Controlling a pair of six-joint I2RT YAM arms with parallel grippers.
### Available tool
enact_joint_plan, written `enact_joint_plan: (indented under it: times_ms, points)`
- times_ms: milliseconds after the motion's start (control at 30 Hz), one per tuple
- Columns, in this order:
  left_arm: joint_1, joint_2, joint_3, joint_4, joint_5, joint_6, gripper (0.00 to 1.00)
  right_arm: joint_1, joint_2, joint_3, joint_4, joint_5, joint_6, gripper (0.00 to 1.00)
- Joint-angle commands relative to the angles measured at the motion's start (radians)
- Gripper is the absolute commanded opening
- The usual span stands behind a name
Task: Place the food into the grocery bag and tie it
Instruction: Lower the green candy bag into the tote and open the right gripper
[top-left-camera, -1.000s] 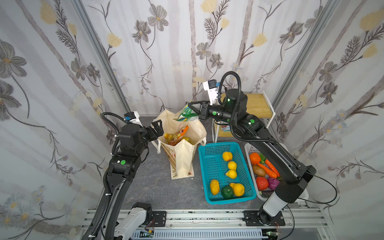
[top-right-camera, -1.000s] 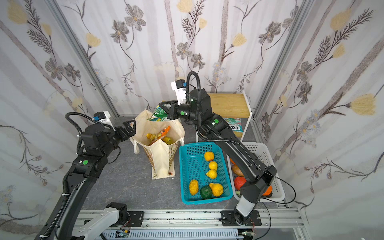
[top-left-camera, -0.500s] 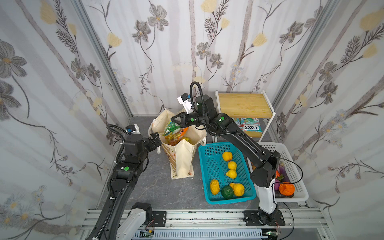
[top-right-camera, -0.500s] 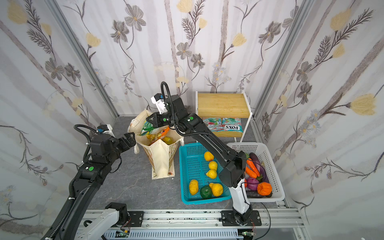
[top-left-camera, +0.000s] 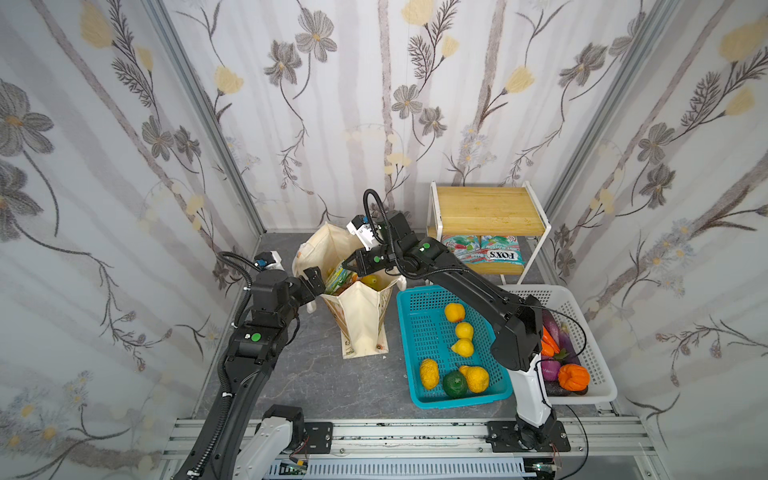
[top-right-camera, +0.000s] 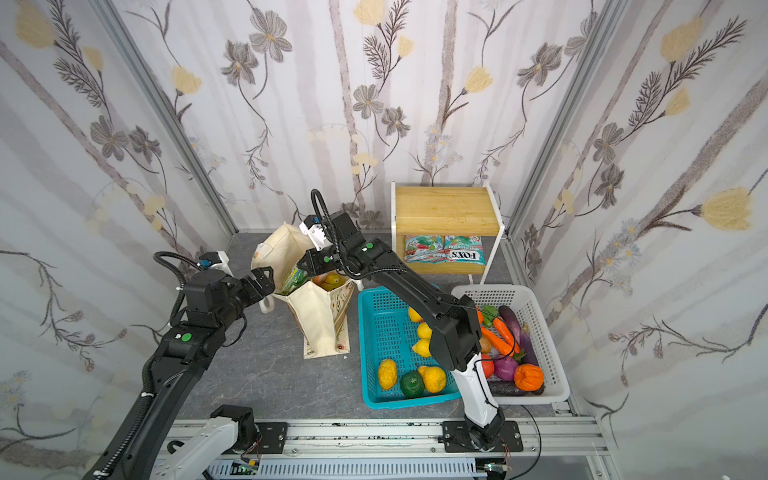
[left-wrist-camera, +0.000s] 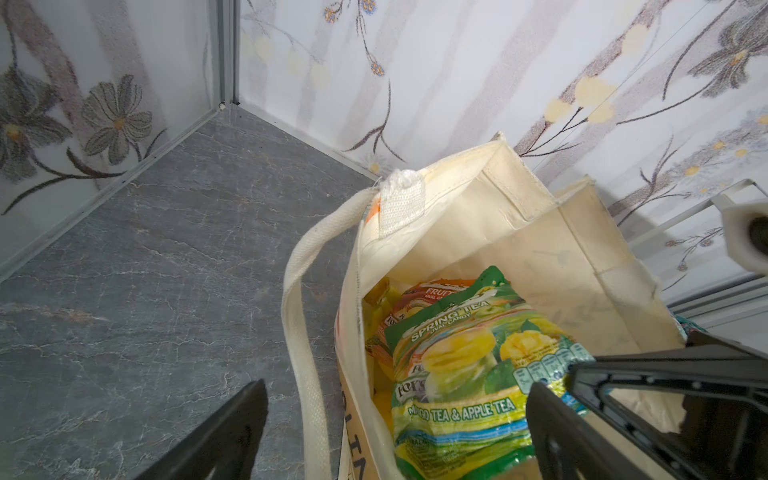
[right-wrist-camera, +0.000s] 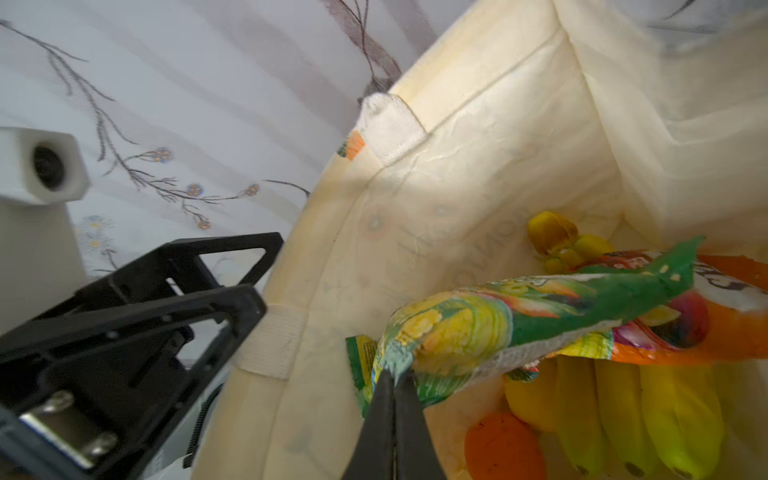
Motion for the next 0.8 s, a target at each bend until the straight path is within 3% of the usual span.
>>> enact_joint_plan:
  times_ms: [0, 67, 200, 333, 400, 567, 700, 767]
  points:
    - [0.000, 0.007, -0.012, 0.040, 0.021, -0.021, 1.00, 0.001, -0.003, -0.013, -0.116, 0.192, -0.102, 0.00]
    - [0.000, 0.013, -0.017, 0.049, 0.021, -0.022, 0.99, 0.001, 0.004, -0.014, -0.163, 0.279, -0.136, 0.00]
    - [0.001, 0.014, -0.011, 0.056, 0.022, -0.018, 1.00, 0.001, 0.001, -0.010, -0.194, 0.344, -0.160, 0.14]
    - [0.002, 0.015, 0.003, 0.058, -0.006, -0.011, 1.00, 0.001, -0.027, 0.000, -0.194, 0.376, -0.166, 0.55]
    - [0.005, 0.012, -0.002, 0.070, -0.028, -0.040, 1.00, 0.001, -0.052, 0.002, -0.192, 0.397, -0.167, 0.63]
    - [0.042, -0.033, -0.035, 0.185, 0.037, -0.154, 1.00, 0.001, -0.157, -0.036, -0.153, 0.432, -0.142, 0.78]
    - [0.053, -0.017, -0.014, 0.191, 0.028, -0.133, 1.00, 0.001, -0.277, -0.153, -0.055, 0.467, -0.099, 0.99]
    - [0.053, 0.004, -0.009, 0.191, 0.049, -0.122, 1.00, 0.001, -0.336, -0.240, 0.010, 0.520, -0.079, 1.00]
